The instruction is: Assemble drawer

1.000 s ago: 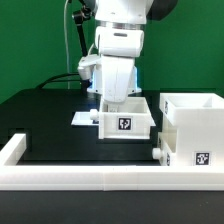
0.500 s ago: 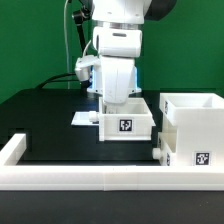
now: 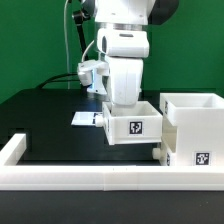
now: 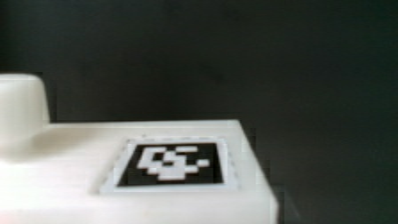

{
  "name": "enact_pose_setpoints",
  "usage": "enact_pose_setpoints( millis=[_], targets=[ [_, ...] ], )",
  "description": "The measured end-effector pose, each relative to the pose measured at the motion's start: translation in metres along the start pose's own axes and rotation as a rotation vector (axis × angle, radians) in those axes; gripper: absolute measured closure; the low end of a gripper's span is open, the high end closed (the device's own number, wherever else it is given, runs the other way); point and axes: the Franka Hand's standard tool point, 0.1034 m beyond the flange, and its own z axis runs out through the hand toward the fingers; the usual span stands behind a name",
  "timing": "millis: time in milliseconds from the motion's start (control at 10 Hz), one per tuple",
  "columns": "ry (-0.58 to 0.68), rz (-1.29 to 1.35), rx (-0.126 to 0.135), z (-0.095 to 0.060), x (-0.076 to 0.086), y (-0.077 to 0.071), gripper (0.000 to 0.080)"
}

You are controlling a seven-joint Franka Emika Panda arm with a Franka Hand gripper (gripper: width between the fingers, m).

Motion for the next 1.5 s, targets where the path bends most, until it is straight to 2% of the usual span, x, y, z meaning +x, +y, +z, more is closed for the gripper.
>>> enact_pose_setpoints(
  millis=[200,500,1500],
  targets=[
    [0.001,0.000,0.002,0.001,0.000,0.000,0.0754],
    [0.003,0.017,0.001,0.003,0.008,0.010,0.0754],
    [0.011,0.041,0.011,0.010,0.021,0.010,0.0754]
  ],
)
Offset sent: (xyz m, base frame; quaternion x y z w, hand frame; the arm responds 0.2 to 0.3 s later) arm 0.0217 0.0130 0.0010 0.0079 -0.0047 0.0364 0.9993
